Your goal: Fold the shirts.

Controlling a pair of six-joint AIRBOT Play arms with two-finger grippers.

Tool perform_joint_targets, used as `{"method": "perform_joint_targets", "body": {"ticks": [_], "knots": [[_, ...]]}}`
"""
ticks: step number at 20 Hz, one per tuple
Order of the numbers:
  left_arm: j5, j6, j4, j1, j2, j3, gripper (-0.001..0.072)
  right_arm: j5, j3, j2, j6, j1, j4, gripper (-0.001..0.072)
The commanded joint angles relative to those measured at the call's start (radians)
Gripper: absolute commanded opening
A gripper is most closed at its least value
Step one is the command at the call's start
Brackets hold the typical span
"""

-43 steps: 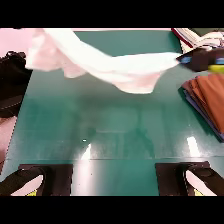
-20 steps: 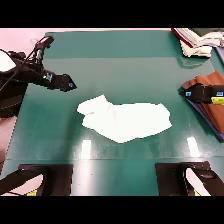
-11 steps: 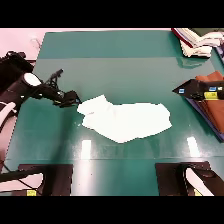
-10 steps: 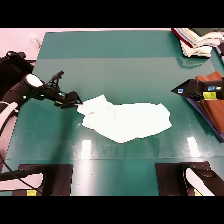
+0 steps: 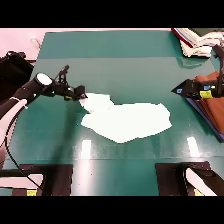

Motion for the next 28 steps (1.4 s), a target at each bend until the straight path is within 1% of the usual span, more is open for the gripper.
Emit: {"method": "perform_joint_targets", "body": {"ticks": [1,4,8,10,13,14,15,16,17,19,21,25,28], "knots": [[-0.047,0.019,0.041,-0.002,0.008,0.130,0.0030,0.084,-0.002,-0.104,-0.033,-0.064,-0.103,0.0454],[-0.071,0.019,0.047,-0.002,0.011,0.186,0.0030,0.026,-0.001,-0.262,-0.068,-0.056,-0.101,0.0454],[-0.110,0.019,0.055,-0.003,0.009,0.185,0.0030,-0.094,0.002,-0.459,-0.068,0.013,-0.100,0.0454],[-0.113,0.019,0.055,-0.003,0.009,0.185,0.0030,-0.134,0.003,-0.533,-0.068,0.046,-0.097,0.0454],[-0.111,0.018,0.055,-0.002,0.009,0.185,0.0030,-0.158,0.004,-0.600,-0.079,0.087,-0.098,0.0451],[-0.111,0.018,0.055,-0.002,0.009,0.185,0.0030,-0.173,0.004,-0.611,-0.086,0.095,-0.097,0.0437],[-0.111,0.018,0.055,-0.003,0.009,0.185,0.0030,-0.193,0.004,-0.613,-0.098,0.106,-0.097,0.0327],[-0.111,0.018,0.055,-0.002,0.009,0.185,0.0030,-0.212,0.005,-0.604,-0.113,0.113,-0.098,0.0153],[-0.114,0.018,0.054,-0.002,0.012,0.185,0.0030,-0.228,0.006,-0.584,-0.121,0.113,-0.097,0.0018],[-0.110,0.012,0.067,-0.002,0.060,0.192,0.0029,-0.248,0.007,-0.502,-0.132,0.105,-0.098,0.0017],[-0.109,0.011,0.141,-0.002,0.154,0.260,0.0030,-0.232,0.047,-0.377,-0.154,0.070,-0.101,0.0017],[-0.103,0.011,0.283,-0.002,0.394,0.541,0.0029,-0.158,0.238,-0.099,-0.154,-0.003,-0.098,0.0017],[-0.100,0.010,0.317,-0.002,0.525,0.776,0.0029,-0.097,0.399,0.059,-0.149,-0.034,-0.098,0.0016]]}}
